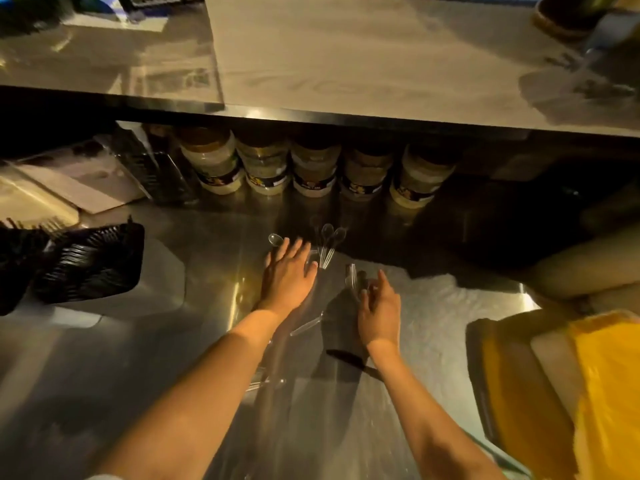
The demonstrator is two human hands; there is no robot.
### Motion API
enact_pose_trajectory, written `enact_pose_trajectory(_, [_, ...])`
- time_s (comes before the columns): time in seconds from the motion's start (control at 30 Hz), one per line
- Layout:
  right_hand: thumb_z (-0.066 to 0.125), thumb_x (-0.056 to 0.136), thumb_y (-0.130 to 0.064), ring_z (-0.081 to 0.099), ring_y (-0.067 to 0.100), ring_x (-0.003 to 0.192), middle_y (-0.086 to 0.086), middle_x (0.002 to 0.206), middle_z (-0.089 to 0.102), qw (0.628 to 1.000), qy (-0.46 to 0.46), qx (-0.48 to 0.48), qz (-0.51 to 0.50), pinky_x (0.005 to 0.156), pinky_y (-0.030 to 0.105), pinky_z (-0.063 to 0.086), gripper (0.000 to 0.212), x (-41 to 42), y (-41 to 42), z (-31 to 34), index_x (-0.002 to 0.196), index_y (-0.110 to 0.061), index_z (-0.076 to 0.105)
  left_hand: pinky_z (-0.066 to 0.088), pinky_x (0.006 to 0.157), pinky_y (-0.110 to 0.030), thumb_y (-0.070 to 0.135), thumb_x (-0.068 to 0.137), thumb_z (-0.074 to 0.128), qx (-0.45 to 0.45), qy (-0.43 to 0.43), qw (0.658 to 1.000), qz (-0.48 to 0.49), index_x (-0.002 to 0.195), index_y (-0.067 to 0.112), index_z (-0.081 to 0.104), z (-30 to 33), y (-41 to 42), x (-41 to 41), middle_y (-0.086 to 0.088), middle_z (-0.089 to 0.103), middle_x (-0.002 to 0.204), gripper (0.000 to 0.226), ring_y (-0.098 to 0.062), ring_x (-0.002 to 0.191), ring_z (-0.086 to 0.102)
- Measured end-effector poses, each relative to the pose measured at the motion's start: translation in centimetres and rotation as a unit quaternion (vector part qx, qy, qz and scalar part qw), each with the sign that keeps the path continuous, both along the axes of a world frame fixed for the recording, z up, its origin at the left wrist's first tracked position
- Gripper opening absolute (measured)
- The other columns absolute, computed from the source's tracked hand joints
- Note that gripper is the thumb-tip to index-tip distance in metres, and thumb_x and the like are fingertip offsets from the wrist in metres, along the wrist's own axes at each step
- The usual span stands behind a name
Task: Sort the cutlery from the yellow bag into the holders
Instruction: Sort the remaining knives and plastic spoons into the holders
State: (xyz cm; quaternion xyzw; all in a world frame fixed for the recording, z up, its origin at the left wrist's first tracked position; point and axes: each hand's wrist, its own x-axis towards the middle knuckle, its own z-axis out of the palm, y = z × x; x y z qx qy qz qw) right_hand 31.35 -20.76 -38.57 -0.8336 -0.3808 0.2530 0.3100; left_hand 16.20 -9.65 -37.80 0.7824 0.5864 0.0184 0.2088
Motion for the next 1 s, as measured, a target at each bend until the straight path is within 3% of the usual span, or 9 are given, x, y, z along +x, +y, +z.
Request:
enact_pose_trajectory(0.13, [0.068,0.086,-0.056,0.055,0.036,0.118,0.016,0.131,0.059,0.972,-0.192,-0.085,0.105,0.099,0.046,0.046,0.084,-2.8,1.2,0.0,0.150,-0.006,0.043,0.017,0.119,-0.038,0.049,0.098,0.026,0.015,-0.017,1.000,-0.016,0.151,0.025,0.042,0.0,-2.5,-3.4,0.009,0.031,0.161,0.060,-0.012,0.149,0.021])
enact_pose_trajectory(0.3, [0.085,0.076,-0.016,0.061,0.035,0.074,0.017,0.092,0.063,0.937,-0.286,0.017,0.200,0.066,0.042,0.053,0.040,-5.1,0.4,-2.7,0.112,-0.007,0.070,0.022,0.116,-0.033,0.052,0.088,0.015,0.005,-0.040,0.999,-0.033,0.141,0.019,0.055,-0.5,-6.0,-8.2,0.005,0.044,0.153,0.075,-0.016,0.140,0.033])
enact_pose_trajectory(0.47, [0.085,0.075,-0.007,0.059,0.035,0.061,0.017,0.076,0.061,0.930,-0.282,0.005,0.234,0.056,0.038,0.050,0.021,-5.5,0.4,-2.1,0.084,-0.003,0.067,0.034,0.089,-0.035,0.036,0.084,0.042,0.136,-0.027,0.990,-0.029,0.103,0.022,0.076,-0.7,-8.2,-11.1,0.005,0.070,0.111,0.042,-0.021,0.101,0.062])
enact_pose_trajectory(0.53, [0.080,0.079,-0.003,0.062,0.039,0.064,0.020,0.078,0.063,0.933,-0.267,-0.017,0.239,0.057,0.040,0.051,0.017,-5.0,0.8,-1.8,0.087,0.000,0.065,0.036,0.089,-0.037,0.033,0.084,0.048,0.173,-0.057,0.983,-0.021,0.094,0.020,0.077,-0.5,-9.1,-11.7,0.004,0.070,0.099,0.033,-0.023,0.089,0.066])
enact_pose_trajectory(0.6, [0.061,0.095,-0.004,0.064,0.044,0.087,0.025,0.099,0.063,0.949,-0.216,-0.039,0.227,0.072,0.045,0.050,0.012,-4.8,1.1,-0.2,0.103,0.003,0.062,0.032,0.101,-0.038,0.038,0.084,0.052,0.166,-0.071,0.983,-0.020,0.094,0.019,0.077,-0.3,-10.2,-12.3,0.005,0.070,0.100,0.033,-0.021,0.092,0.066])
enact_pose_trajectory(0.67, [0.049,0.102,-0.009,0.058,0.041,0.106,0.022,0.116,0.059,0.969,-0.141,-0.044,0.198,0.084,0.042,0.045,0.021,-4.8,0.8,1.6,0.117,0.003,0.058,0.023,0.113,-0.039,0.052,0.084,0.057,0.116,-0.050,0.991,-0.034,0.114,0.019,0.073,0.2,-11.6,-12.8,0.002,0.067,0.121,0.046,-0.019,0.114,0.061])
enact_pose_trajectory(0.8, [0.045,0.101,-0.017,0.062,0.035,0.097,0.012,0.104,0.063,0.990,0.021,-0.025,0.136,0.070,0.040,0.049,0.016,-5.7,-0.7,3.9,0.111,-0.025,0.053,0.014,0.121,-0.042,0.076,0.077,0.057,0.016,0.003,0.999,-0.038,0.154,0.018,0.033,0.1,-15.4,-13.2,0.001,0.029,0.161,0.099,-0.016,0.151,0.020])
enact_pose_trajectory(0.87, [0.049,0.099,-0.021,0.064,0.038,0.101,0.011,0.113,0.064,0.987,-0.026,-0.053,0.146,0.077,0.045,0.054,0.026,-6.4,-1.1,4.0,0.123,-0.031,0.052,0.010,0.123,-0.041,0.083,0.070,0.056,0.024,0.028,0.999,-0.031,0.156,0.018,0.026,-0.7,-16.9,-13.4,0.002,0.026,0.163,0.112,-0.016,0.152,0.016])
enact_pose_trajectory(1.0, [0.058,0.087,-0.067,0.051,0.029,0.126,0.006,0.136,0.049,0.959,-0.143,-0.133,0.204,0.097,0.042,0.047,0.077,-6.7,-1.9,3.3,0.149,-0.027,0.036,0.022,0.115,-0.038,0.081,0.064,0.059,0.100,0.027,0.995,-0.008,0.140,0.013,0.051,-1.6,-17.6,-13.5,-0.003,0.055,0.140,0.102,-0.024,0.131,0.051])
